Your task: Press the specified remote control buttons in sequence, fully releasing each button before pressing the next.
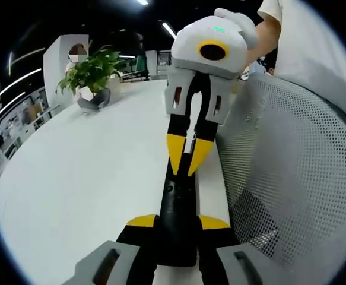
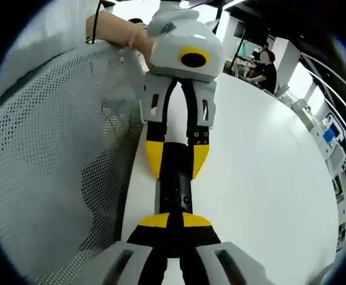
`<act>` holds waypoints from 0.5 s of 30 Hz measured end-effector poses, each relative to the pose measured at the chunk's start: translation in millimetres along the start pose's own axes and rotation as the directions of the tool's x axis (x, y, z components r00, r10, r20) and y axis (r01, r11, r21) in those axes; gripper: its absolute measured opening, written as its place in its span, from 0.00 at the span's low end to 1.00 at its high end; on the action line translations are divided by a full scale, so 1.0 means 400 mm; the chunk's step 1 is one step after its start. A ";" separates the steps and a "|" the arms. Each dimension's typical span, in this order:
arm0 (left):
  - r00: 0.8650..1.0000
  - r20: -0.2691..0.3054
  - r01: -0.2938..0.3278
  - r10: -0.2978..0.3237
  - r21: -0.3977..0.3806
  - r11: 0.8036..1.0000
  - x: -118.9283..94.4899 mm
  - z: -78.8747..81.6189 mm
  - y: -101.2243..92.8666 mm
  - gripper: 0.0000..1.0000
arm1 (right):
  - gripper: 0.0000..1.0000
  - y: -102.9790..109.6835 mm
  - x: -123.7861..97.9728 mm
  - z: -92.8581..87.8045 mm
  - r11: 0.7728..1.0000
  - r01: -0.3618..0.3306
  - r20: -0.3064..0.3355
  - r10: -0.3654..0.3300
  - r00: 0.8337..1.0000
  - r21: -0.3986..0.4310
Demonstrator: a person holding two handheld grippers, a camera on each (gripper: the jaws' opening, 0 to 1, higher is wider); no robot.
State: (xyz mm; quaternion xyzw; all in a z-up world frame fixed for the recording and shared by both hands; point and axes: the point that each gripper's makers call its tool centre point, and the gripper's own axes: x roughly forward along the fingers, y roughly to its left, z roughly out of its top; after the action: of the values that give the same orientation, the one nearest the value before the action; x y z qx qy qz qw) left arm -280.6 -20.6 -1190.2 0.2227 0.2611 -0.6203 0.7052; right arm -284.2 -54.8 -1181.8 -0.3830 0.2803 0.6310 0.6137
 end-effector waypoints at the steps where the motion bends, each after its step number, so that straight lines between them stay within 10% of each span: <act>1: 1.000 0.002 -0.003 0.003 -0.003 1.000 0.000 0.000 0.000 0.24 | 0.02 -0.001 0.000 0.001 1.000 -0.016 -0.001 0.016 1.000 -0.005; 6: 1.000 0.014 -0.011 0.011 -0.008 1.000 -0.001 -0.002 -0.002 0.24 | 0.02 -0.004 0.001 0.003 0.983 -0.072 0.034 0.068 0.997 0.167; 15: 1.000 0.014 -0.004 0.004 -0.005 1.000 -0.001 -0.002 -0.006 0.24 | 0.01 -0.005 0.010 0.013 0.976 0.024 -0.051 -0.014 0.999 0.218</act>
State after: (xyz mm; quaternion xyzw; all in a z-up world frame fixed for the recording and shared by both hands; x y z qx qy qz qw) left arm -282.9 -20.1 -1190.4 0.2174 0.2572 -0.6199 0.7088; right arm -282.8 -48.3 -1182.1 -0.3315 0.3593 0.5808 0.6509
